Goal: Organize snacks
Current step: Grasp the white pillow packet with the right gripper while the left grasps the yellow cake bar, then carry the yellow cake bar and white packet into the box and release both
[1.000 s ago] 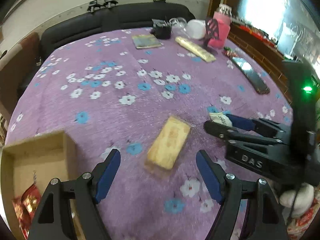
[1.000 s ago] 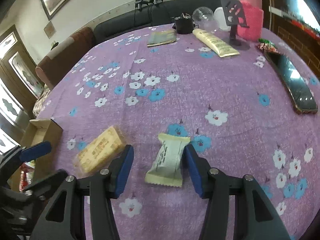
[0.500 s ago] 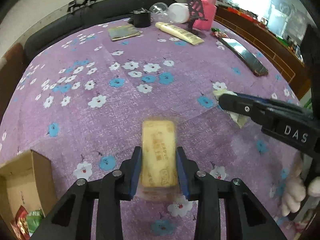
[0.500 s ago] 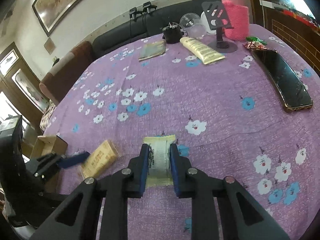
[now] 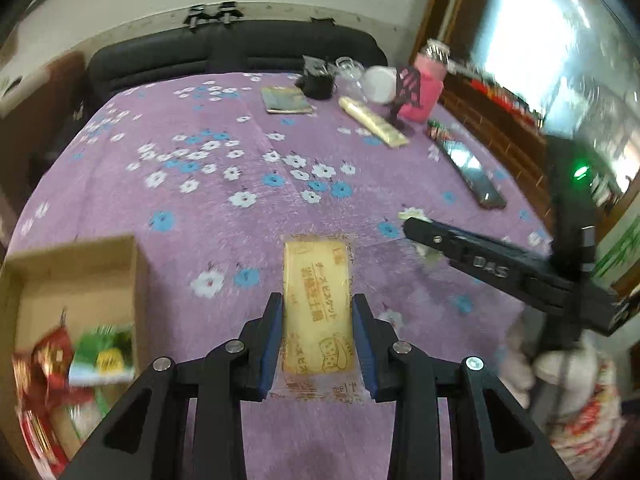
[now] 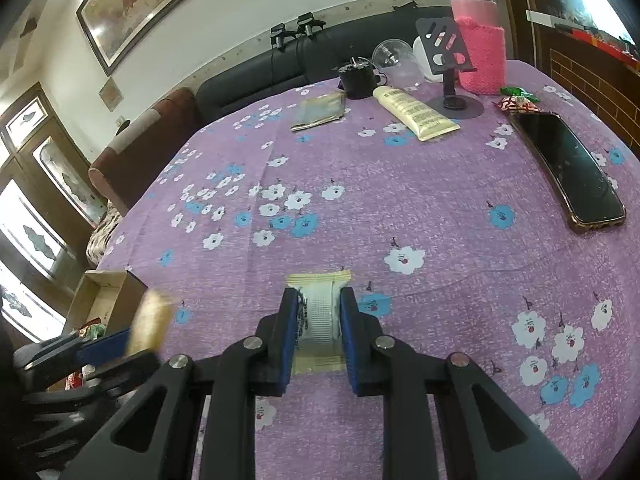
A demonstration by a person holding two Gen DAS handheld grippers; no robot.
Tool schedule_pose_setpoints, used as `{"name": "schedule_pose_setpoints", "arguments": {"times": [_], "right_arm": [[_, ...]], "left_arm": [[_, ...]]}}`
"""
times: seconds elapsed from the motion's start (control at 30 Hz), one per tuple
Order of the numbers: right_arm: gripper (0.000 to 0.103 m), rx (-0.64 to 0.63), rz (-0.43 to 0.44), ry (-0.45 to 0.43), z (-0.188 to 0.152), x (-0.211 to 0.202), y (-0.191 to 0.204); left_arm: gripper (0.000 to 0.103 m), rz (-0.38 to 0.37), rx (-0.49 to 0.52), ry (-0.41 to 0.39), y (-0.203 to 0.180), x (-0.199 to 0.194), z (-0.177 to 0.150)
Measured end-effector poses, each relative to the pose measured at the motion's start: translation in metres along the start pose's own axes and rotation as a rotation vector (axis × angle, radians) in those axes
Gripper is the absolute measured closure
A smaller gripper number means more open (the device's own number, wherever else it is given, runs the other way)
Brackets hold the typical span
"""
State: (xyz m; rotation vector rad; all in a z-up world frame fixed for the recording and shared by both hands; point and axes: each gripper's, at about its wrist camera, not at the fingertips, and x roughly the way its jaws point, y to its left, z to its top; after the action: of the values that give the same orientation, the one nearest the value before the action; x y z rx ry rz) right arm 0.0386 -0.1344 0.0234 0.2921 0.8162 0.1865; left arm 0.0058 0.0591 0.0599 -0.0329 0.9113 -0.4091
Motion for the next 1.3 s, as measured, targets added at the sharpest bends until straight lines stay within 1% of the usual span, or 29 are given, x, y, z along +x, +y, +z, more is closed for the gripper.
{"name": "schedule_pose_setpoints", "arguments": {"times": [0.13, 0.27, 0.33, 0.43, 0.53, 0.83, 1.03, 1.3], "right_arm": [[0.083, -0.015, 0.008, -0.013, -0.001, -0.004, 0.006], [0.083, -0.033, 0.027, -0.033, -0.006, -0.01, 0.014], [0.083, -0.045, 0.039, -0.042, -0.009, -0.015, 0.02], [0.083, -0.074, 0.03, -0.052, -0.013, -0.025, 0.034], [0.083, -0.087, 0.064, -0.047, -0.023, -0.039, 0.048], [0.083, -0.199, 0.116, -0.02, -0.047, -0.063, 0.108], [0.083, -0.271, 0.147, -0.017, -0.057, -0.073, 0.146], [0.083, -0.331, 0.172, 0.002, -0.067, -0.069, 0.179]], "left_arm": [[0.068, -0.026, -0.084, -0.07, 0.015, -0.036, -0.015], [0.068, -0.023, -0.165, -0.123, 0.038, -0.067, -0.032], [0.068, 0.006, -0.193, -0.144, 0.05, -0.08, -0.042], [0.068, 0.06, -0.219, -0.166, 0.064, -0.095, -0.055], [0.068, 0.095, -0.241, -0.185, 0.076, -0.108, -0.066], [0.068, 0.208, -0.245, -0.238, 0.087, -0.131, -0.086], [0.068, 0.266, -0.261, -0.243, 0.1, -0.14, -0.098], [0.068, 0.328, -0.266, -0.242, 0.111, -0.143, -0.107]]}}
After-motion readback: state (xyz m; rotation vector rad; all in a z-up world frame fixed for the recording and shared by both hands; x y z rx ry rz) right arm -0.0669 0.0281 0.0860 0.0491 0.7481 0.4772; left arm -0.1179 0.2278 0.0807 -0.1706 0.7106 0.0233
